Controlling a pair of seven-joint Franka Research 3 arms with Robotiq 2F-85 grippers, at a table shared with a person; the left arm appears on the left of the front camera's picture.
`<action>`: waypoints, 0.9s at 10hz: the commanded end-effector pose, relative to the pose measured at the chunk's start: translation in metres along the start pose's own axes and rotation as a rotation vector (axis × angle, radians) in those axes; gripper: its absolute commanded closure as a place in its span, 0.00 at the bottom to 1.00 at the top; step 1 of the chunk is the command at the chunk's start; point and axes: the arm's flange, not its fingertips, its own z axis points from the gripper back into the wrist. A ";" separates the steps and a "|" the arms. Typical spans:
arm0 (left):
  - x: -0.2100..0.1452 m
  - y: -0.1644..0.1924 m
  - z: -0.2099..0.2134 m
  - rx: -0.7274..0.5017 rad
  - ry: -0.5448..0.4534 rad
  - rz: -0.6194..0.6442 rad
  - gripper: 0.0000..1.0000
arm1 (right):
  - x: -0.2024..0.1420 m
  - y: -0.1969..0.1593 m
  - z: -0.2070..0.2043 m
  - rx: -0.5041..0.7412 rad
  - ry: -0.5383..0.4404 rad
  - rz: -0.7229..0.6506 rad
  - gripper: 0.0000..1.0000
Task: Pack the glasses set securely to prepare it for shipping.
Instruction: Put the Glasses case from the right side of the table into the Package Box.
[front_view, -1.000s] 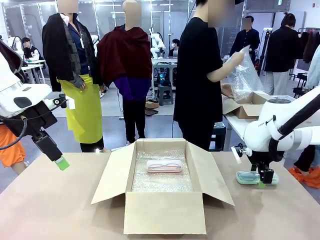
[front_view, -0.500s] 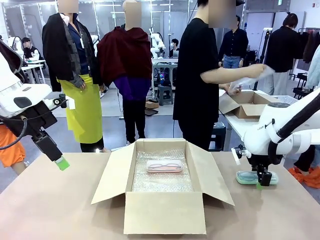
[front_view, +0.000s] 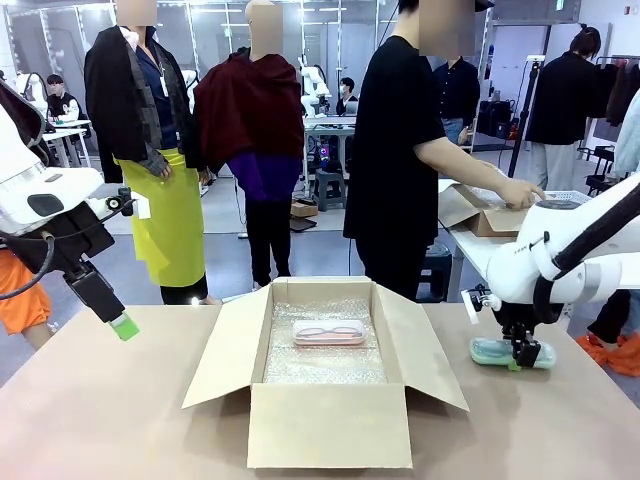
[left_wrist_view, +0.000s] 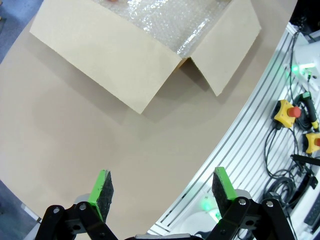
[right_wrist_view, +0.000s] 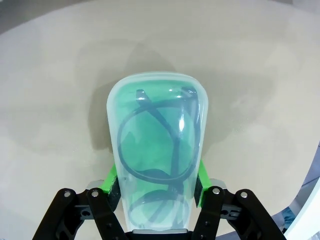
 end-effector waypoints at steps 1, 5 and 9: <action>0.000 -0.001 0.002 -0.009 -0.015 0.006 0.00 | 0.000 -0.005 0.041 0.093 -0.060 -0.049 0.77; 0.000 -0.001 0.002 -0.009 -0.015 0.006 0.00 | 0.019 -0.014 0.151 0.083 0.003 -0.135 0.77; 0.000 -0.001 0.002 -0.009 -0.015 0.006 0.00 | 0.068 0.003 0.197 0.100 0.032 -0.153 0.77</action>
